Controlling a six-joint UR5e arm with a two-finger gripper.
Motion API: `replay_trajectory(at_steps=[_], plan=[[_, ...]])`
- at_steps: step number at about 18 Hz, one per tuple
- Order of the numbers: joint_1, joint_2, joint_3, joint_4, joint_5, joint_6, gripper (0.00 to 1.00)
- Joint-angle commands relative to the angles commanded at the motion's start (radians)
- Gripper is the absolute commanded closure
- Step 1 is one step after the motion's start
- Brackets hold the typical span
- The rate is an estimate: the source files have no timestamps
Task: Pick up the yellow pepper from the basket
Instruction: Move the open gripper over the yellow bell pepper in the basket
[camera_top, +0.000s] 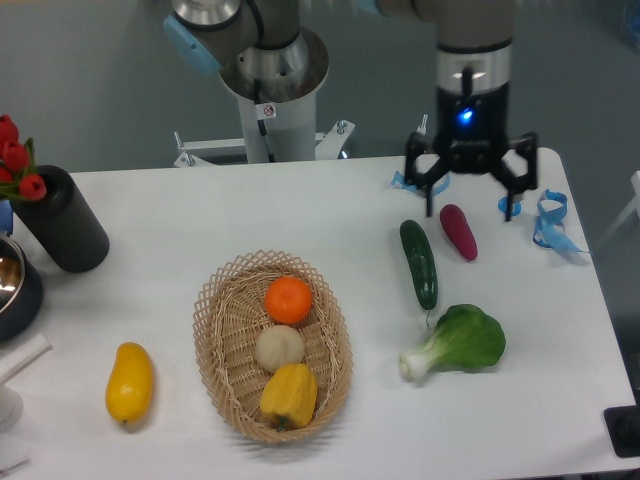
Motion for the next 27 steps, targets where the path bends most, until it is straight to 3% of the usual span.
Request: replay_trajectory(at_steps=[4,6,10,15,21,27], plan=[[-0.091,-0.029,-0.014,0.015,0.023,-0.127,0.0],[-0.146,-0.055,-0.012,0.02,0.101,-0.155,0.0],[-0.273,-0.17,0.017,0.077,0.267,-0.278,0.0],[-0.324,-0.271,0.075,0.083,0.272,-0.384,0.0],[-0.361,-0.367,0.086,0.138,0.235,-0.394,0.0],[-0.374,-0.396,0.087,0.144,0.206,-0.39,0.0]])
